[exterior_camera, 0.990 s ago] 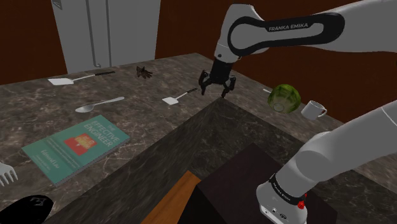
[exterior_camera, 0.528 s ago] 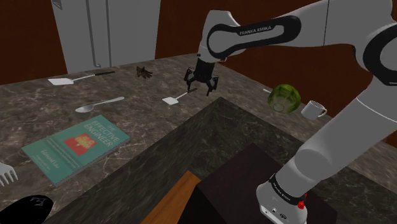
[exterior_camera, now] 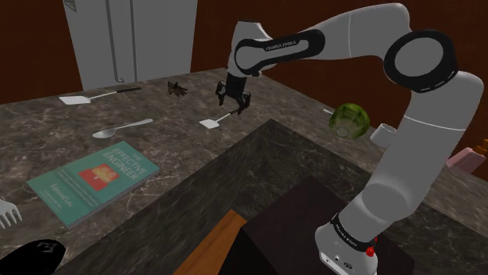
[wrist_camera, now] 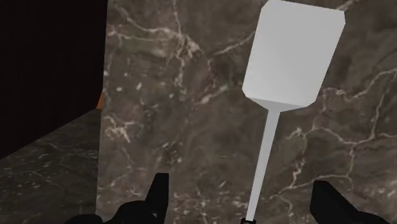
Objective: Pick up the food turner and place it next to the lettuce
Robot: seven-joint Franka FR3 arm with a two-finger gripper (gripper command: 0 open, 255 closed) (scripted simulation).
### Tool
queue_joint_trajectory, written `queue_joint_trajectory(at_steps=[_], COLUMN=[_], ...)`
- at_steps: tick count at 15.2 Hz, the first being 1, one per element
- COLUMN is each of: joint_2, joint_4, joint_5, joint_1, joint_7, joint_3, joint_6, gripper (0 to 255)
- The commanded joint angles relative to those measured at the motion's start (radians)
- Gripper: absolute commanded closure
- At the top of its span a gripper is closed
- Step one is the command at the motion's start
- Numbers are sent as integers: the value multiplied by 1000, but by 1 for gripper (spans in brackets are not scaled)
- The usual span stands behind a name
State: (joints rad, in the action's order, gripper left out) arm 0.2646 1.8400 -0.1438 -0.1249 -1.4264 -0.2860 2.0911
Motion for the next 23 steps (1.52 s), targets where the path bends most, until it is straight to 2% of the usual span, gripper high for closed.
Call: queue_joint_trajectory(at_steps=[1, 3, 10, 18, 19, 23], joint_2=[69, 108, 153, 153, 153, 153], joint_4=[-81, -126, -86, -86, -86, -86], joint_5=[-24, -35, -53, -53, -53, -53], joint_1=[8, 14, 15, 15, 15, 15], joint_7=[-75, -113, -124, -123, -123, -123], joint_3=[21, 36, 45, 45, 45, 45], joint_6=[-9, -13, 70, 70, 70, 70], gripper=[0, 0, 0, 0, 255, 255])
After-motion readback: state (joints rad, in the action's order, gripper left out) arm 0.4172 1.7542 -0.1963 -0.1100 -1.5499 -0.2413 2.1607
